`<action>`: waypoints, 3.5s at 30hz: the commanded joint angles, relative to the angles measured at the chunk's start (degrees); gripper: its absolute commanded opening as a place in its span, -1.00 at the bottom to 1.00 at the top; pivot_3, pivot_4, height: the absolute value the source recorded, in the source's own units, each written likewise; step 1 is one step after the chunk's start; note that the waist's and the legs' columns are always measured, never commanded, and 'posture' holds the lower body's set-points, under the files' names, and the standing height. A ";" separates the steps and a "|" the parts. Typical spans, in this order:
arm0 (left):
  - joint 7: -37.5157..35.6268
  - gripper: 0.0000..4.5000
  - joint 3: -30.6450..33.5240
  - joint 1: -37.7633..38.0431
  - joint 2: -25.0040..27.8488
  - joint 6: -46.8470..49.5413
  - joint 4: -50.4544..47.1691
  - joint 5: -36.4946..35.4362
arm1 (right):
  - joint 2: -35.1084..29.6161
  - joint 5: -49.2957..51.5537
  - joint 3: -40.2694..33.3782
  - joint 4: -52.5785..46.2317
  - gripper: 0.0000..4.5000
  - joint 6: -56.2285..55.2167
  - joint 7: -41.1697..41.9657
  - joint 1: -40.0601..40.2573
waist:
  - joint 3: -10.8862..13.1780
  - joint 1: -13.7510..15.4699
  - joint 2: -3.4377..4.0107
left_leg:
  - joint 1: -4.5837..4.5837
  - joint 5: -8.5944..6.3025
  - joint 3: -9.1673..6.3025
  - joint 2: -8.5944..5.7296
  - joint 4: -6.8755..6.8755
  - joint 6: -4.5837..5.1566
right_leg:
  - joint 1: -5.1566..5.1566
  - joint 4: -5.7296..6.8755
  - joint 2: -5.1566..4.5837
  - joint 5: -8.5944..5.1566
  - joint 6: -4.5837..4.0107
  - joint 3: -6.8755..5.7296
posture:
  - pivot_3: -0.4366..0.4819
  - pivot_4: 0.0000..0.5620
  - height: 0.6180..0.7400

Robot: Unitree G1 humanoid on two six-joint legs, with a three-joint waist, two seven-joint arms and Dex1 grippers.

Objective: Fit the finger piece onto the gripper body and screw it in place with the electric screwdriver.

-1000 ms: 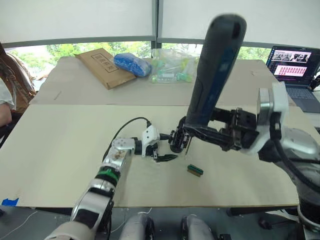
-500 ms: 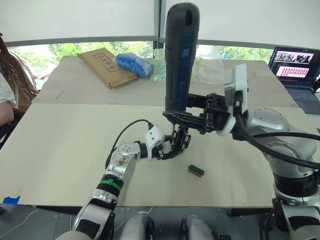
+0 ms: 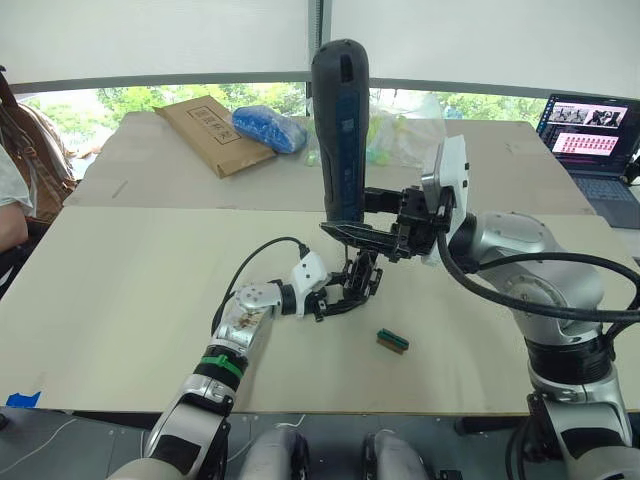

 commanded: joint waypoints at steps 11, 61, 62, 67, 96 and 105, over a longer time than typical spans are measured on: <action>-0.17 0.02 -0.51 -0.82 -0.03 -0.13 -0.37 -0.08 | 1.47 -1.42 -1.35 -2.37 -0.14 -2.14 1.88 0.59 | 0.00 -0.05 0.00 | 0.00 0.00 0.00 0.01 0.00 -0.01 | -0.01 -0.01 0.00 0.00 0.00 0.01 | -0.05 -0.47 0.87; -0.61 0.02 -0.58 -1.88 -0.34 -1.21 0.48 0.00 | 1.17 -0.80 -3.03 -3.06 -0.14 -1.02 1.65 1.72 | 0.00 -0.03 0.00 | 0.00 0.00 0.00 0.01 -0.03 0.00 | -0.02 -0.03 0.00 0.00 0.00 0.01 | -0.05 -0.47 0.87; -0.62 0.02 -0.58 -1.84 -0.31 -1.14 0.36 -0.03 | 1.24 -0.93 -3.00 -3.00 -0.14 -1.05 1.72 1.68 | 0.00 -0.03 0.00 | 0.00 0.00 0.00 0.01 -0.03 0.00 | -0.02 -0.03 0.00 0.00 0.00 0.01 | -0.05 -0.47 0.87; -0.60 0.02 -0.62 -1.60 -0.24 -0.93 -0.02 -0.07 | 1.66 -1.12 -3.07 -2.85 -0.14 -1.00 1.79 1.39 | 0.00 -0.03 0.00 | 0.00 0.00 0.00 0.01 -0.03 0.00 | -0.03 -0.03 0.00 0.00 0.00 0.01 | -0.05 -0.47 0.87; -0.38 0.02 -0.51 -1.71 -0.22 -1.22 0.10 -0.01 | 2.07 -1.87 -2.79 -1.83 -0.14 -0.47 2.62 0.33 | 0.00 -0.04 0.00 | 0.00 0.00 0.00 0.01 -0.03 0.00 | -0.03 -0.03 0.00 0.00 0.00 0.01 | -0.05 -0.47 0.87; -0.31 0.02 -0.46 -1.46 -0.09 -1.22 -0.21 -0.04 | 2.10 -2.09 -2.36 -1.80 -0.14 -0.26 2.92 0.48 | 0.00 -0.04 0.00 | 0.00 0.00 0.00 0.01 -0.03 0.00 | -0.03 -0.03 0.00 0.00 0.00 0.01 | -0.05 -0.47 0.87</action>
